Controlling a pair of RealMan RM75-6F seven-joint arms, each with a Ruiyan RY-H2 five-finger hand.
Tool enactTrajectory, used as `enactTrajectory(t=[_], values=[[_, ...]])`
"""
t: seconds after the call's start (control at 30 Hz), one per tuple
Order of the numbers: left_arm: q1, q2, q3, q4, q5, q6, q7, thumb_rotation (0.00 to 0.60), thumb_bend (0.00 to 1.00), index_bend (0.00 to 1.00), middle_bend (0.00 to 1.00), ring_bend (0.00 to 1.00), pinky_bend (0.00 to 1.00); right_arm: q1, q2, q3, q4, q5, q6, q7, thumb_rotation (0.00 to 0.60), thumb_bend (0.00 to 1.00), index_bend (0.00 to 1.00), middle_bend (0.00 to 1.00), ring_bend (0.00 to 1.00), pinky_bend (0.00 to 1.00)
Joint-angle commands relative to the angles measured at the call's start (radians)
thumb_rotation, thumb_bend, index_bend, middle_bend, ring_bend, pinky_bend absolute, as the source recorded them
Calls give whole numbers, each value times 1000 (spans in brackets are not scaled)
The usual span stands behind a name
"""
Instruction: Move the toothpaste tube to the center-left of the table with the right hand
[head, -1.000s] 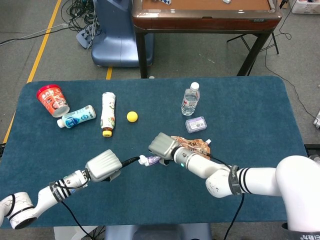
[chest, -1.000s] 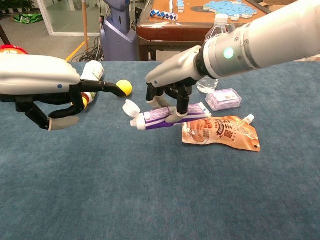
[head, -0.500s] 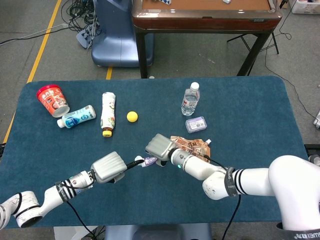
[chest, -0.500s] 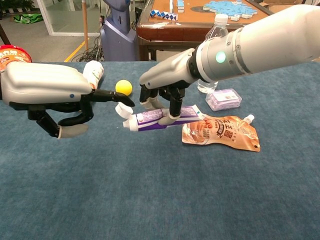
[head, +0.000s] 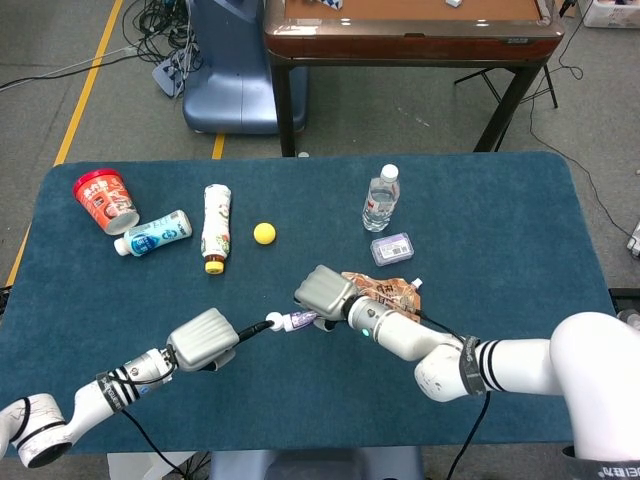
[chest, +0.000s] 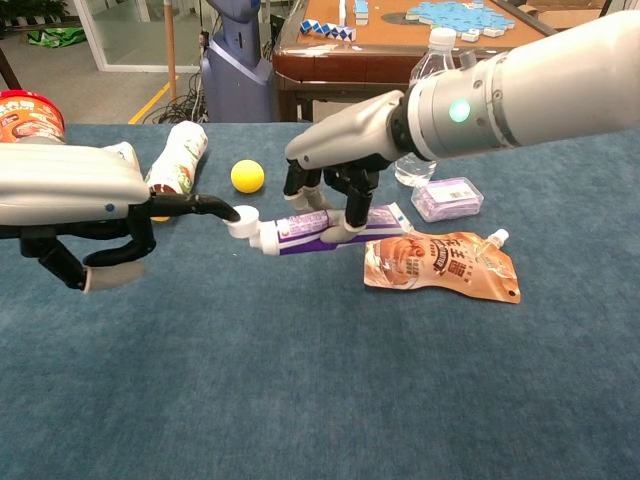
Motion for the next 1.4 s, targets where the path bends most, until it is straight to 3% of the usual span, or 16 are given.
enactTrajectory(t=[0.03, 0.57, 0.67, 0.8, 1.0, 1.07, 1.13, 1.17, 1.23, 1.3, 1.4], values=[[6, 1, 4, 4, -6, 7, -7, 600, 493, 26, 801, 885, 960, -13, 3, 9, 1, -20, 8, 16, 600, 754, 973, 850, 742, 401], [31, -17, 4, 19, -33, 56, -29, 600, 493, 26, 778, 853, 944, -74, -4, 56, 7, -86, 60, 72, 600, 755, 977, 854, 751, 410], [68, -9, 1, 29, -58, 111, -58, 600, 493, 23, 732, 777, 908, -98, 3, 64, 4, -95, 72, 100, 600, 754, 976, 854, 753, 414], [123, 9, -12, 32, -110, 189, -142, 600, 481, 13, 594, 630, 829, -132, 15, 75, 5, -123, 90, 141, 600, 755, 976, 854, 753, 424], [210, 18, -40, 36, -186, 304, -330, 586, 279, 0, 333, 342, 562, -181, 13, 97, 8, -169, 111, 212, 600, 754, 977, 854, 752, 428], [229, 17, -48, 38, -202, 324, -402, 466, 248, 0, 250, 262, 492, -198, 5, 106, 7, -192, 119, 242, 600, 754, 976, 854, 752, 436], [240, 20, -53, 37, -211, 332, -453, 254, 207, 0, 161, 175, 400, -212, -5, 115, 5, -216, 133, 264, 600, 754, 976, 853, 752, 440], [248, 18, -59, 38, -213, 342, -482, 177, 190, 0, 128, 140, 363, -222, -12, 118, 4, -236, 142, 276, 600, 754, 976, 853, 753, 446], [260, 13, -69, 39, -216, 363, -522, 61, 156, 0, 89, 99, 312, -236, -28, 126, -2, -257, 151, 307, 600, 754, 976, 853, 753, 459], [269, 11, -80, 33, -219, 378, -570, 6, 131, 0, 71, 78, 276, -246, -42, 129, 0, -273, 153, 327, 600, 754, 976, 853, 755, 483], [280, 9, -98, 26, -216, 403, -640, 0, 103, 0, 58, 61, 235, -258, -73, 137, 8, -290, 150, 362, 600, 754, 976, 854, 756, 545]])
